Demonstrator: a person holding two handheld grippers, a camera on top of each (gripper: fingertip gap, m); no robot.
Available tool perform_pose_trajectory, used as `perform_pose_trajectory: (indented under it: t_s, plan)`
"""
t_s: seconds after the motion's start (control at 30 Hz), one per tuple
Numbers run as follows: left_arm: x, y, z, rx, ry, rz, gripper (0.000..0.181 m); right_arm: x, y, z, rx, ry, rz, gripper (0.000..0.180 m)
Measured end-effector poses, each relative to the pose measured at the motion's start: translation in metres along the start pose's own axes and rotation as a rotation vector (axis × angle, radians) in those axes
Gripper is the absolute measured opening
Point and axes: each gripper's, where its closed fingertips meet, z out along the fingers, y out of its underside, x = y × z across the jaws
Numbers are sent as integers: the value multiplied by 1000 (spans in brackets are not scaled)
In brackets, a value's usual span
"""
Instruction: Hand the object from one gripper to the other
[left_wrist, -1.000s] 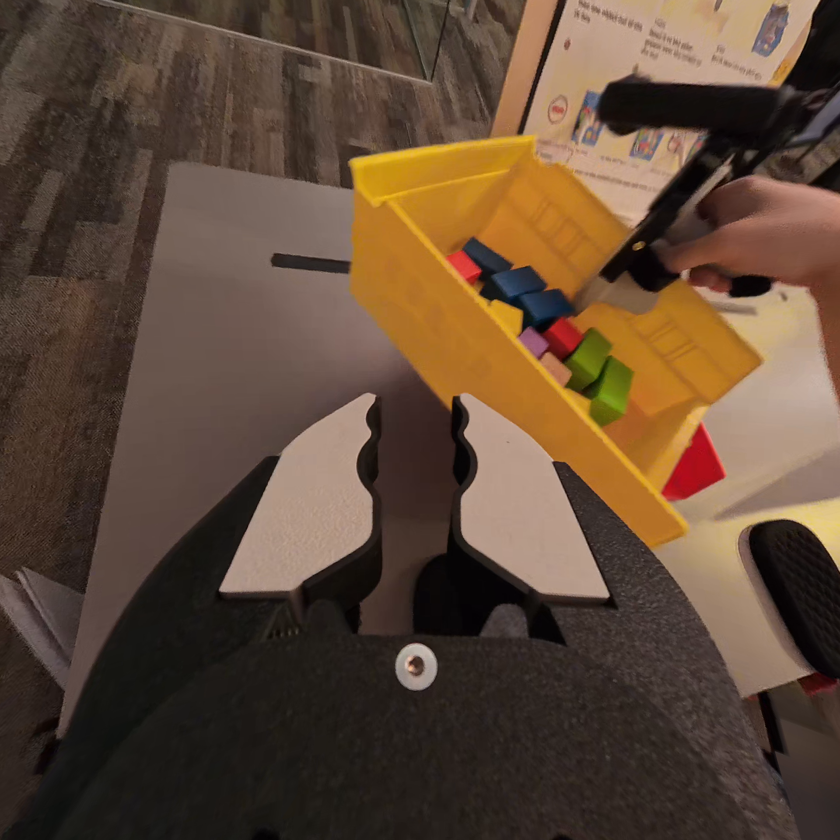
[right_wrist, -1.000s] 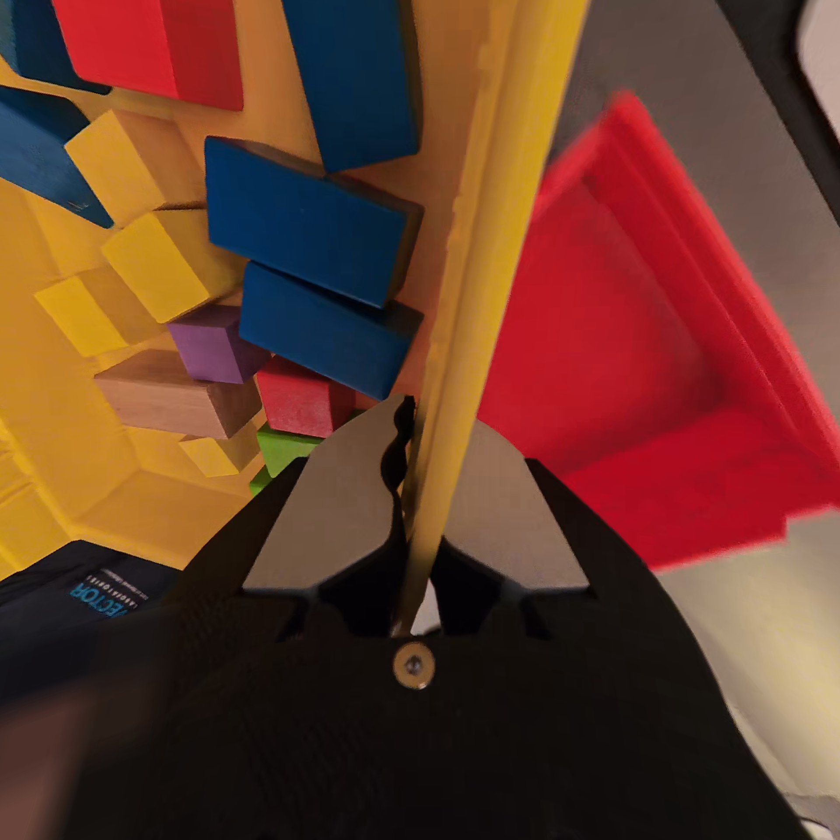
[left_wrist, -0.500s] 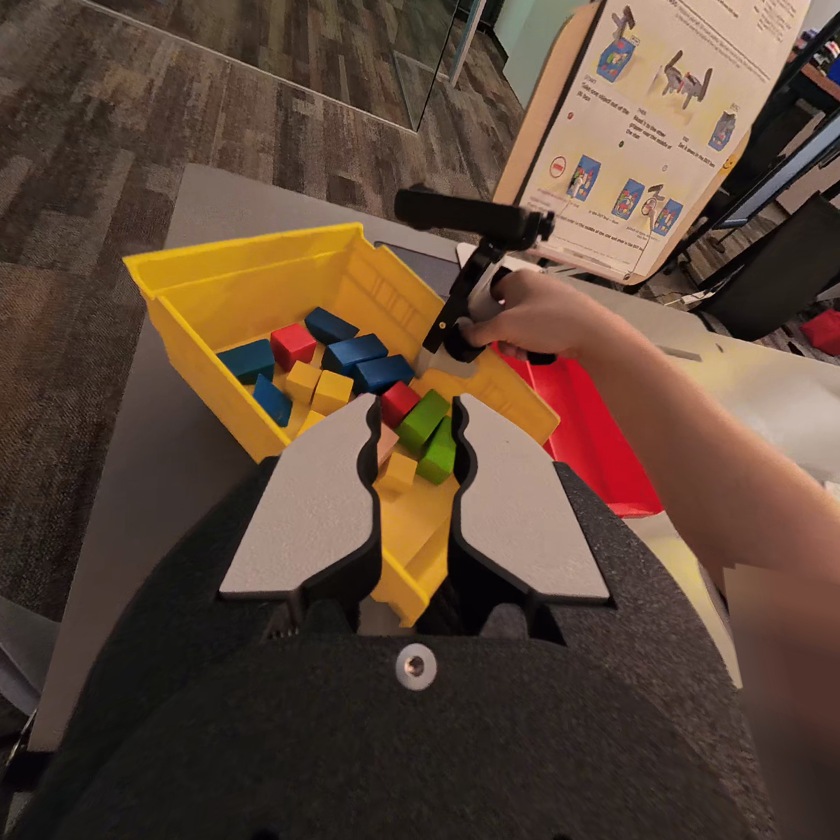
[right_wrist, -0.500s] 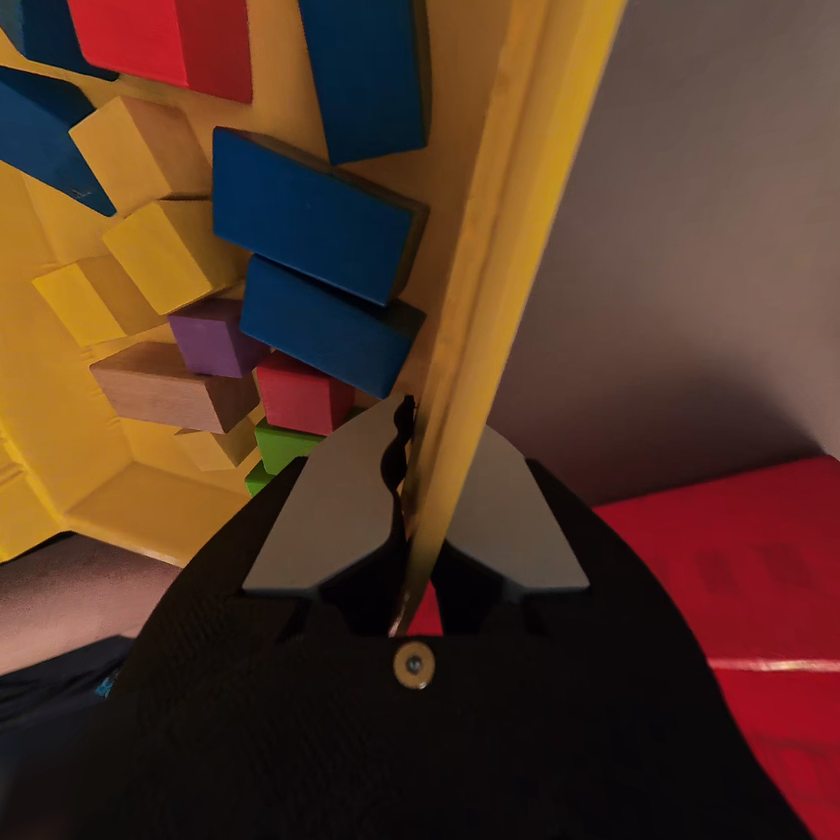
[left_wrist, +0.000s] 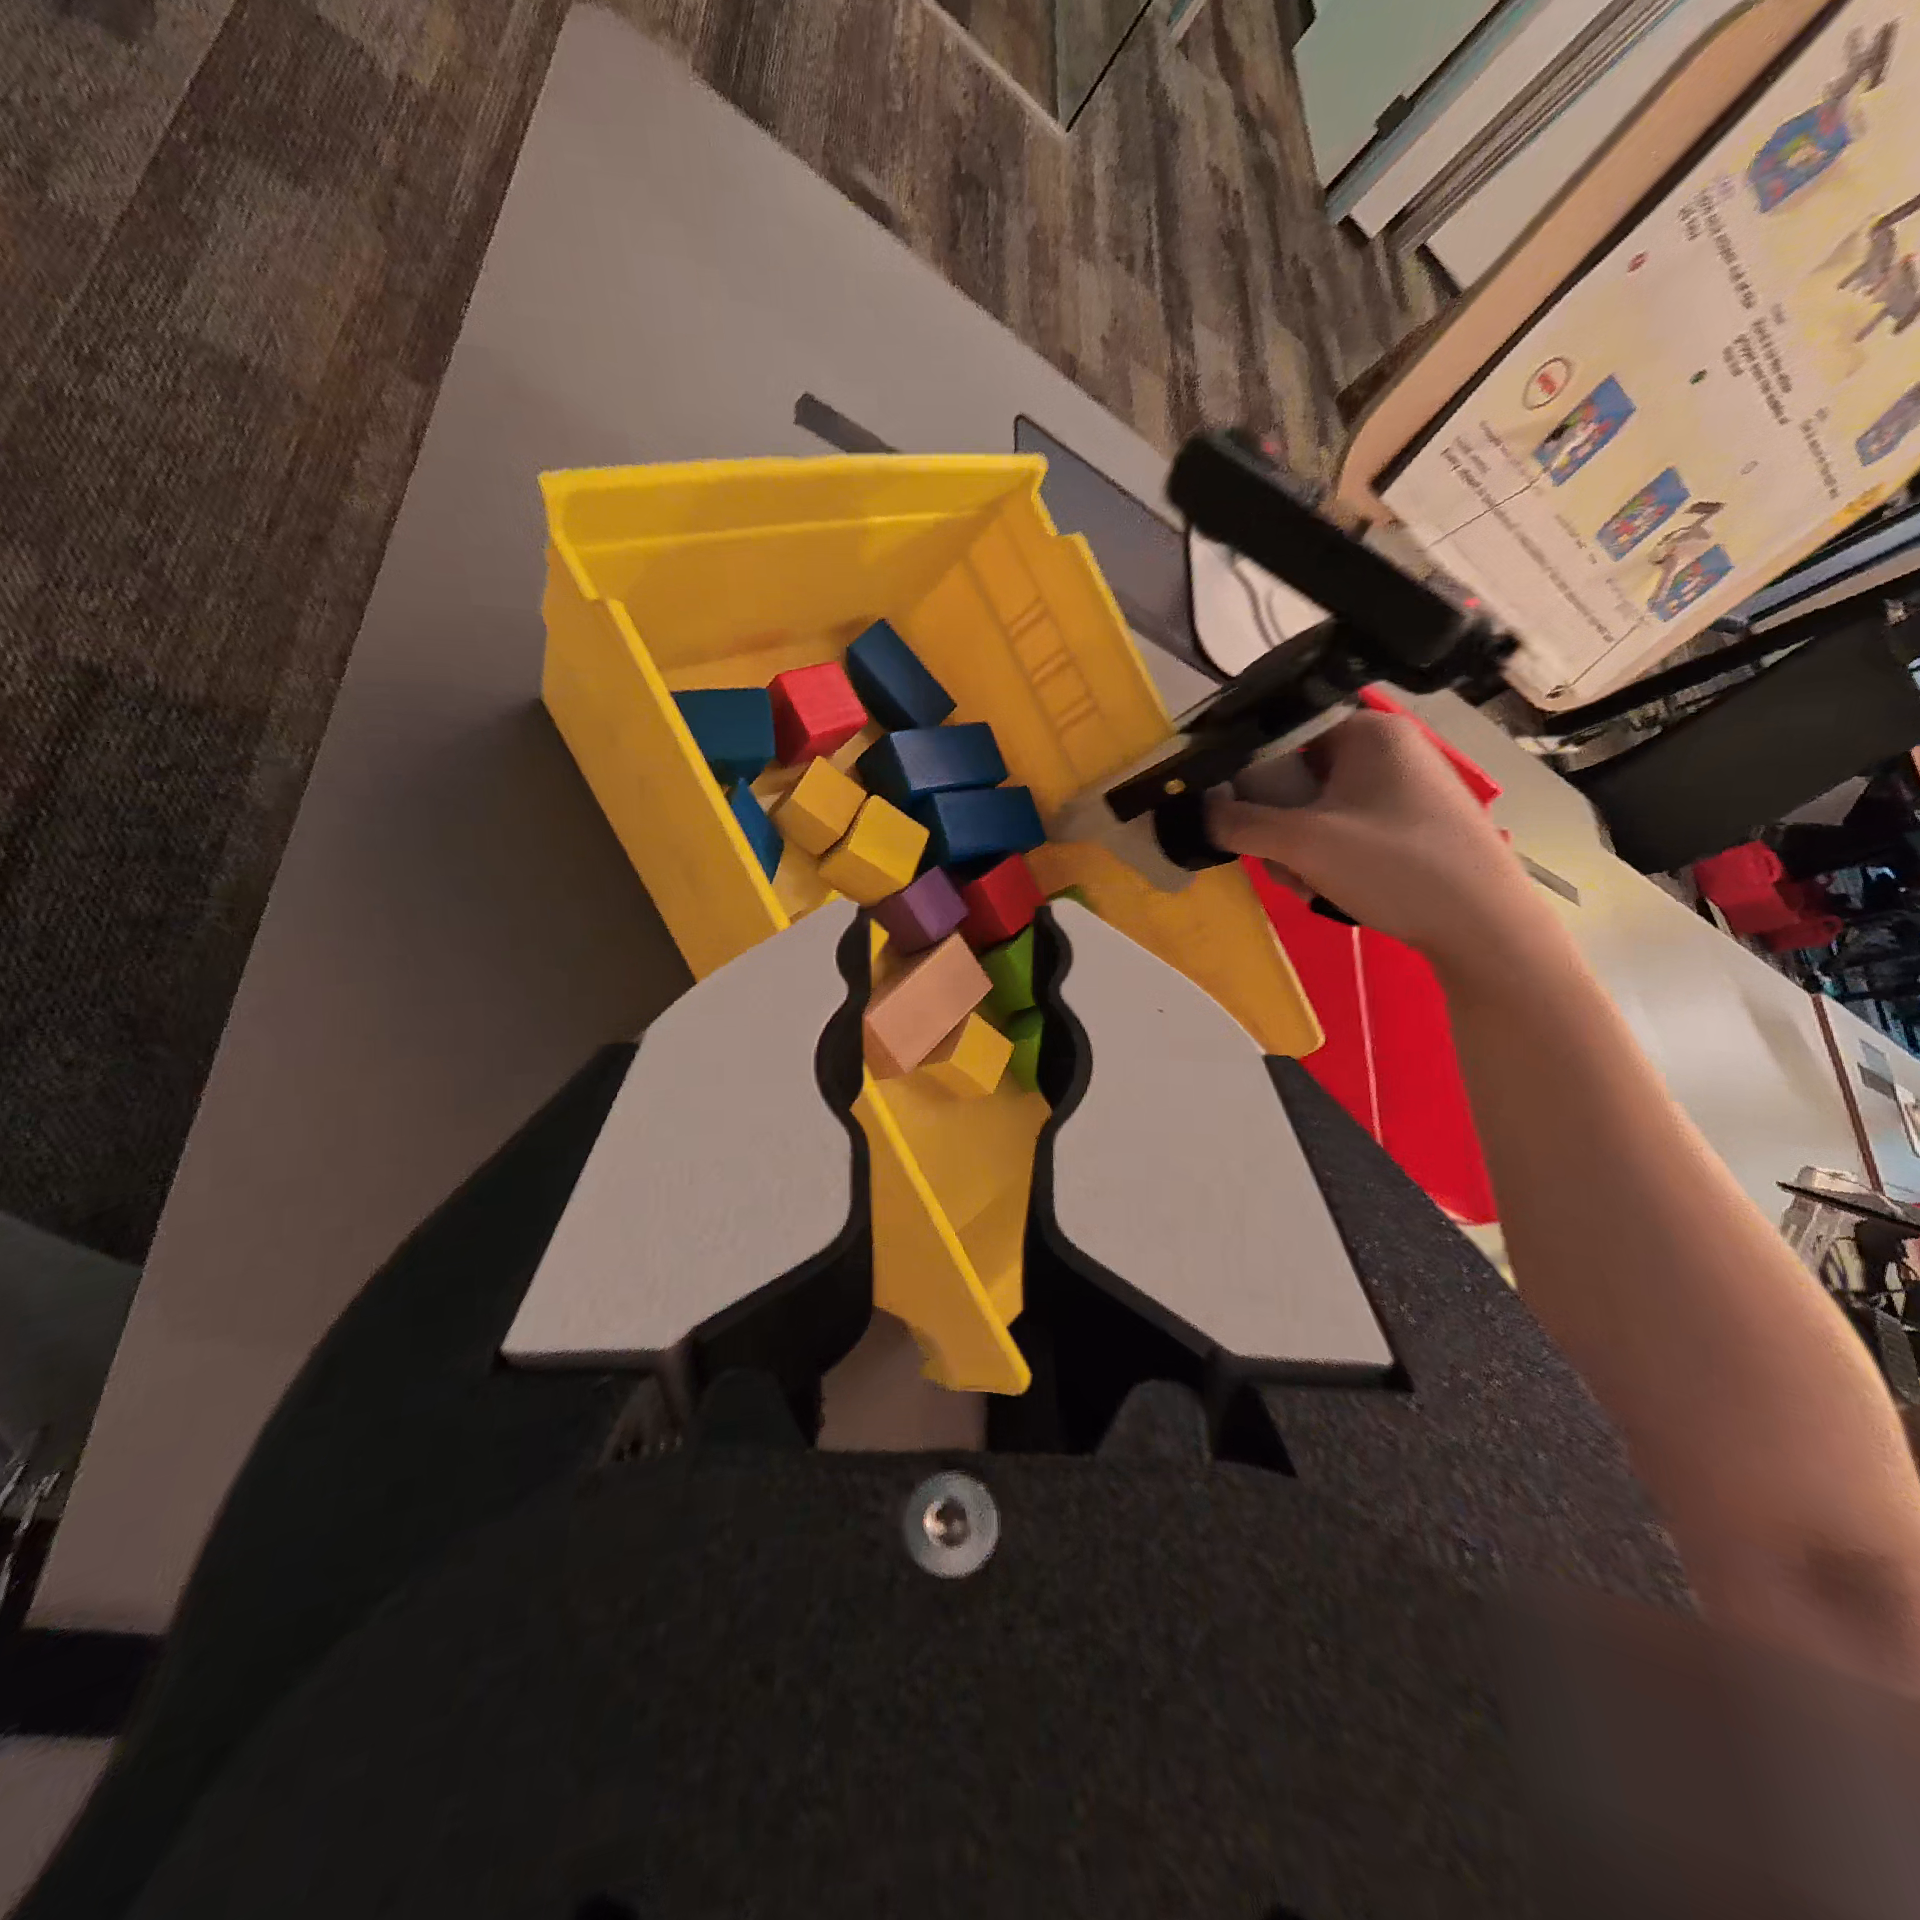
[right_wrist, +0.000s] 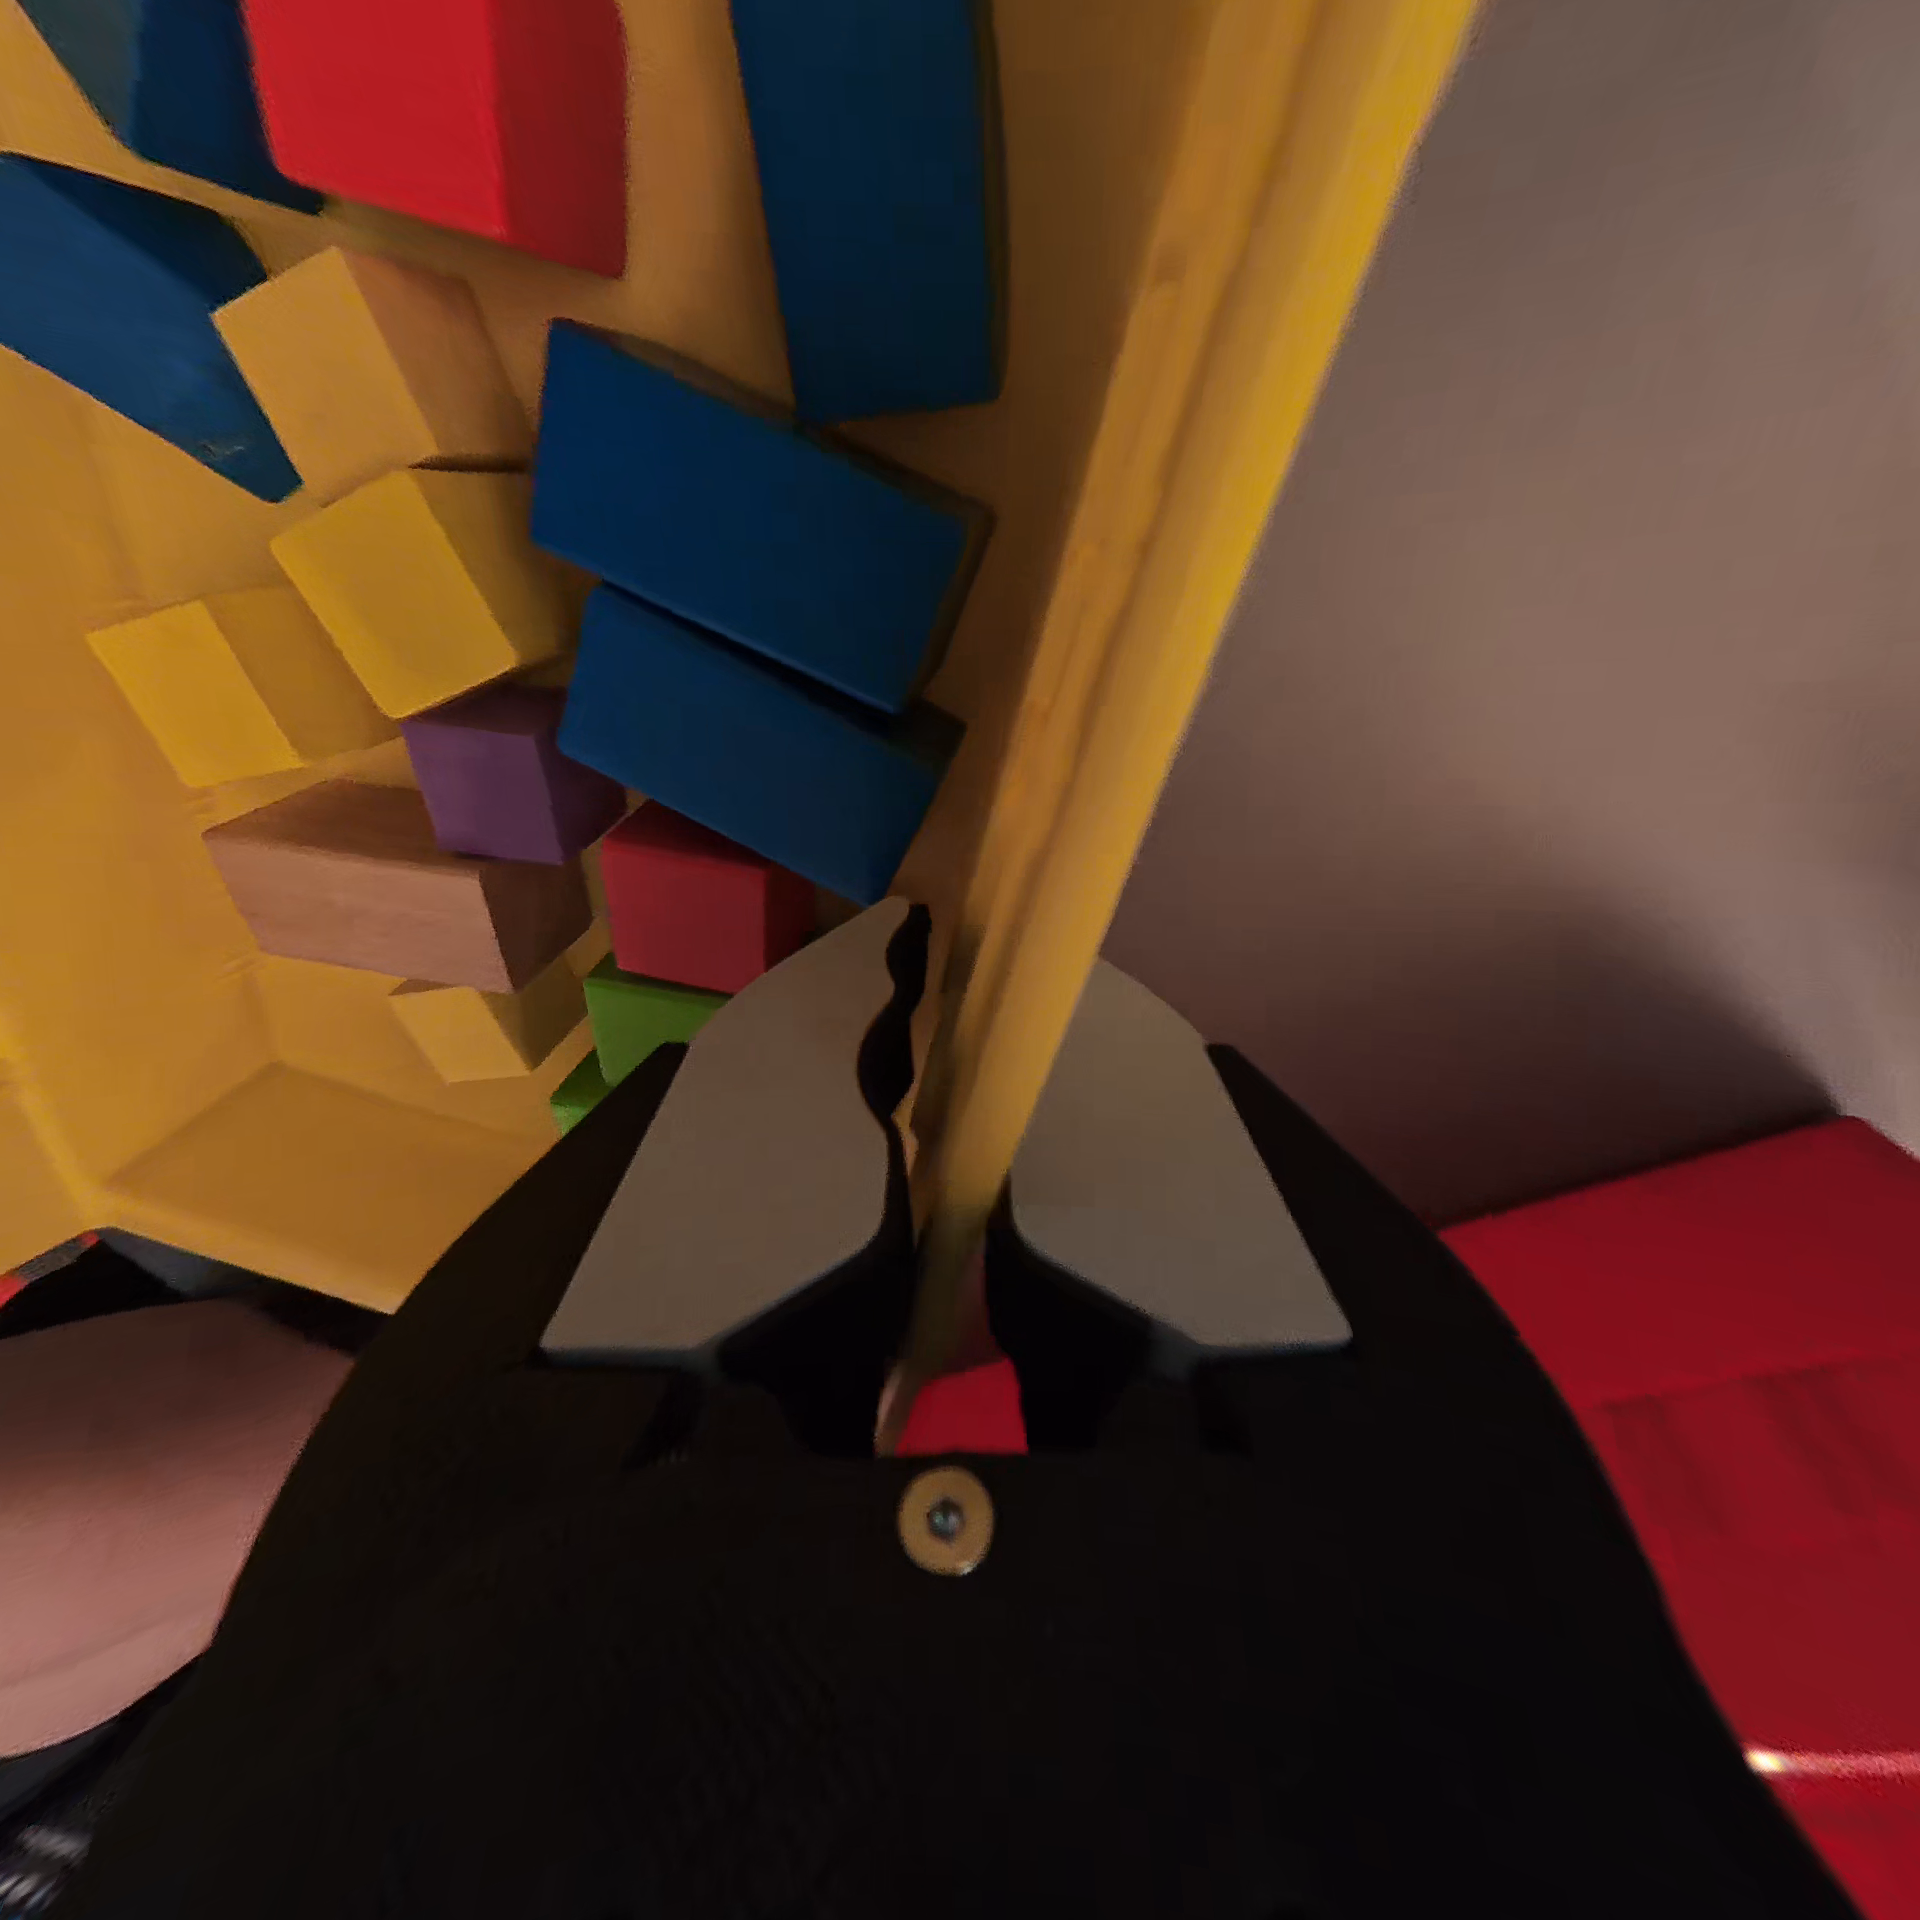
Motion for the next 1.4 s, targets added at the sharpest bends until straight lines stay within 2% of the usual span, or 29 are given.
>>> perform_pose_trajectory:
  t_s: [0.1, 0.23, 0.37, 0.5, 0.6, 0.73, 0.9, 0.97, 1.03, 1.07, 1.1, 1.13, 1.27, 1.4]
  plan:
    - [-13, 8, 11, -70, -13, -29, 29, 4, -10, -26, 134, 61, -72, 10]
    - [-27, 24, 34, -195, -22, -71, 30, 10, -13, -108, 464, 155, -150, 14]
    - [-37, 39, 63, -336, -68, -71, 29, 55, 42, -179, 609, 315, -102, 25]
    - [-53, 54, 83, -462, -186, -50, 21, 130, 130, -236, 751, 553, 83, 34]
    - [-57, 59, 87, -512, -242, -21, 18, 165, 202, -219, 720, 478, 281, 57]
    - [-55, 61, 88, -548, -284, 18, 17, 193, 257, -164, 593, 438, 388, 57]
    - [-45, 63, 99, -620, -369, 121, 17, 185, 266, -98, 425, 281, 436, 54]
    - [-39, 61, 110, -626, -386, 173, 18, 192, 271, -82, 332, 274, 473, 54]
    - [-34, 58, 121, -630, -401, 227, 15, 193, 275, -69, 234, 239, 467, 43]
    - [-31, 56, 127, -631, -407, 255, 13, 190, 277, -63, 192, 190, 463, 29]
    - [-28, 54, 133, -625, -412, 282, 11, 189, 277, -61, 172, 155, 469, 14]
    - [-25, 52, 140, -617, -417, 305, 7, 193, 279, -61, 169, 153, 469, 10]
    - [-4, 51, 164, -619, -395, 408, 5, 208, 288, -64, 177, 23, 515, 8]
    - [13, 56, 177, -640, -384, 425, 4, 247, 320, -71, 202, 39, 569, 8]
